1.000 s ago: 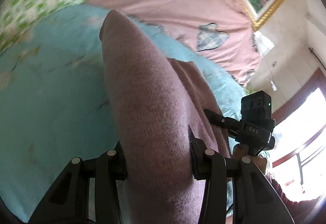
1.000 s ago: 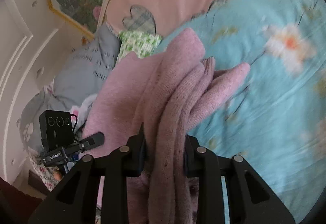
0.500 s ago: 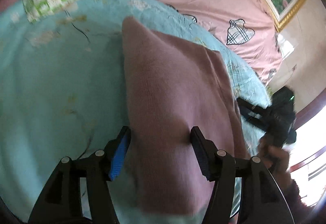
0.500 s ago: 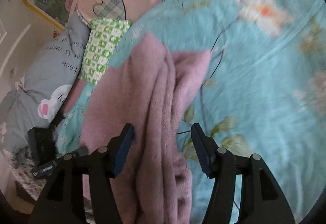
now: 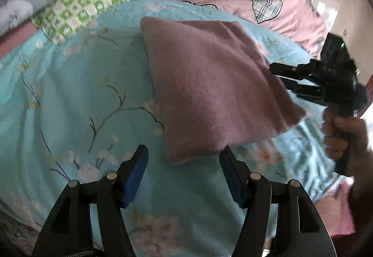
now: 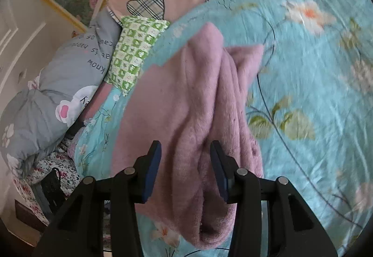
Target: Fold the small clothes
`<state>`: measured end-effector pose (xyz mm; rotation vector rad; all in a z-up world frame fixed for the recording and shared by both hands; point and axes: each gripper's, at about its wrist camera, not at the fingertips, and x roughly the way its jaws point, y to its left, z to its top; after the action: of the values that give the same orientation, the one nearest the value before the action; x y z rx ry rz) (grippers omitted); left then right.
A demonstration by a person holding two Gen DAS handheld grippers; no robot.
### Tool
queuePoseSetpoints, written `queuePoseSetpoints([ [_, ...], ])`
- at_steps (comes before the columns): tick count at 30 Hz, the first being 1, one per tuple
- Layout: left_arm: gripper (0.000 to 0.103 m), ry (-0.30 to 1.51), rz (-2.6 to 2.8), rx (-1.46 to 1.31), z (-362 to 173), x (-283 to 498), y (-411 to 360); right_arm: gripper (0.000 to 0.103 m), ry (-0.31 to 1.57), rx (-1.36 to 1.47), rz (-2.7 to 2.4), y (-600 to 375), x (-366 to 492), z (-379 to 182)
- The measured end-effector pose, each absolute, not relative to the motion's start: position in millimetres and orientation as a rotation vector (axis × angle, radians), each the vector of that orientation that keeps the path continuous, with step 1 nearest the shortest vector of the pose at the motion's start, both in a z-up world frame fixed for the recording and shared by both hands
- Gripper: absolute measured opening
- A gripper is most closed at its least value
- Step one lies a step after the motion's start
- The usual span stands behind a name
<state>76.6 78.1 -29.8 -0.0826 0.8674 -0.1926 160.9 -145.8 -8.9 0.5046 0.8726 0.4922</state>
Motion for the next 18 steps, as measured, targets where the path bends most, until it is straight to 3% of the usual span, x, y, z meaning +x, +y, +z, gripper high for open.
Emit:
queuePoseSetpoints([
  [8,0.059,0.831,-0.139,0.056,-38.5,78.1,67.5,0.042,0.876,0.513,0.479,-146.3,170.3,-15.1],
  [14,0.032,0.831,-0.128,-0.109,-35.8,95.3,87.4,0.014,0.899,0.527,0.476,-144.7,174.7,-28.3],
  [16,0.016,0.855,-0.134,-0.103,-41.3,103.4,83.4,0.010,0.892,0.503,0.468,-141.5,174.2,-27.7],
  [18,0.015,0.860,-0.129,-0.090,-41.3,104.2,78.7,0.009,0.860,0.469,0.469,-140.1,174.0,-12.3],
])
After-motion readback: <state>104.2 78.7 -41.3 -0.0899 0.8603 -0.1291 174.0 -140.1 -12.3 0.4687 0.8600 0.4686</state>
